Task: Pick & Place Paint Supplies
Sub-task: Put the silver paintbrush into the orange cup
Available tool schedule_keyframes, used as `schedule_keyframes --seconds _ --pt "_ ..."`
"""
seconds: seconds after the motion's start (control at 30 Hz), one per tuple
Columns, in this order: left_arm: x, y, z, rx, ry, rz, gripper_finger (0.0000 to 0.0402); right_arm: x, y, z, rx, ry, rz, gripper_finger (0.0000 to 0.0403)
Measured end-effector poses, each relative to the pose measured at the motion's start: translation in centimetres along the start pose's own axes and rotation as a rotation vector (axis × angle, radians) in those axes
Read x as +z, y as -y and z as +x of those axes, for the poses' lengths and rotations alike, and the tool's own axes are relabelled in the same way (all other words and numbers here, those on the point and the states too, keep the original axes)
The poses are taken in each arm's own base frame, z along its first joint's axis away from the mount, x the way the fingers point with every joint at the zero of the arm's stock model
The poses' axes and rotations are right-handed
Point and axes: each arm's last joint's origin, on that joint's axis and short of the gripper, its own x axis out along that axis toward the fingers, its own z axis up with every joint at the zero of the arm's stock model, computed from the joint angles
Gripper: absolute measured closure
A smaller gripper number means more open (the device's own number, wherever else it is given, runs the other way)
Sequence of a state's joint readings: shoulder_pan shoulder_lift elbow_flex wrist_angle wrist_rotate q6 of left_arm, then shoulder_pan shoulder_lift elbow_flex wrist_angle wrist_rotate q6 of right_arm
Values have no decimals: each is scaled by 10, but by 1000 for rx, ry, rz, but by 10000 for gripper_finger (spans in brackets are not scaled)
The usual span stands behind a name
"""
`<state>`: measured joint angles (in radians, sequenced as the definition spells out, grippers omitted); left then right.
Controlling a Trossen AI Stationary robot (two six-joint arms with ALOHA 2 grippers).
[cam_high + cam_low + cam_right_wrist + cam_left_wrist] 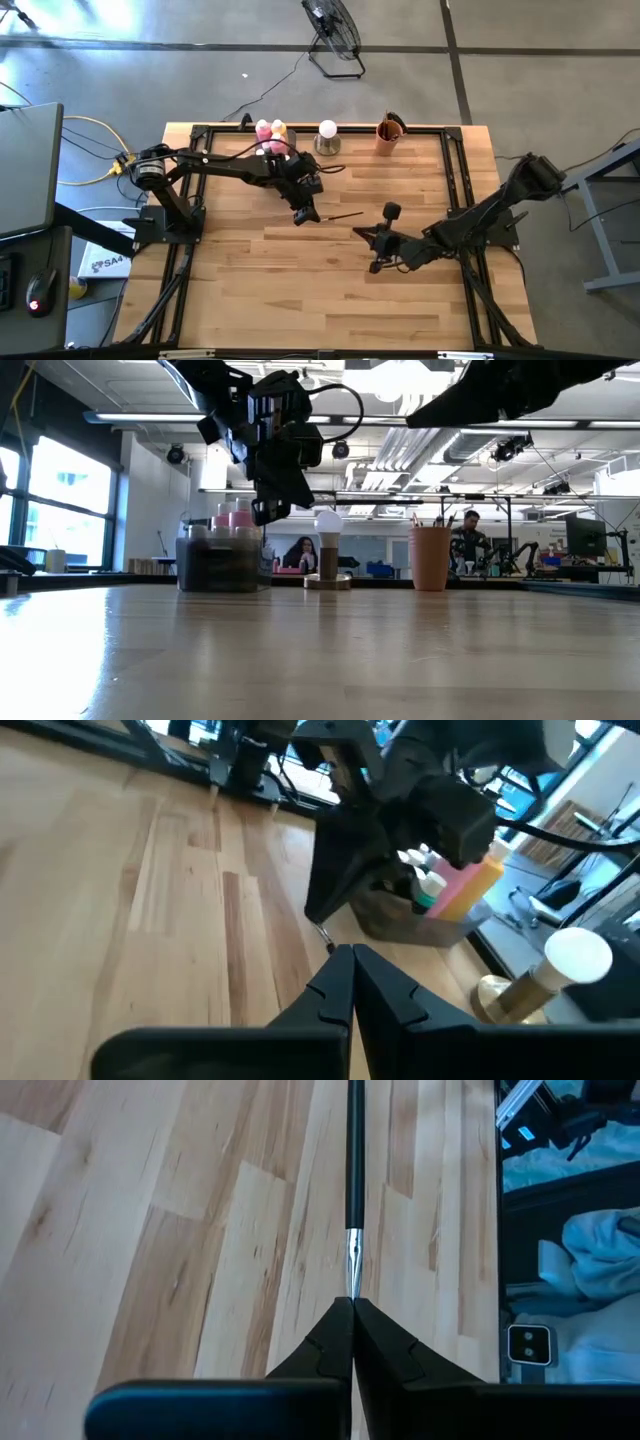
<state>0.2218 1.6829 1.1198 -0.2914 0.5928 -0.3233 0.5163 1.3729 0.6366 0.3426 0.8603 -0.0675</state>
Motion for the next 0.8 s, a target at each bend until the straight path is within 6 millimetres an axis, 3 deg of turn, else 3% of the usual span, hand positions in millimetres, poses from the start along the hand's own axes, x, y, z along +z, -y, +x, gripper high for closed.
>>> schedule_keyframes --seconds 0.43,0.8 --pt "0 0 0 1 -2 -1 401 6 -31 27 -1 -19 -169 393" --pt "0 0 0 2 -2 -16 401 3 -23 41 -16 -49 -224 280"
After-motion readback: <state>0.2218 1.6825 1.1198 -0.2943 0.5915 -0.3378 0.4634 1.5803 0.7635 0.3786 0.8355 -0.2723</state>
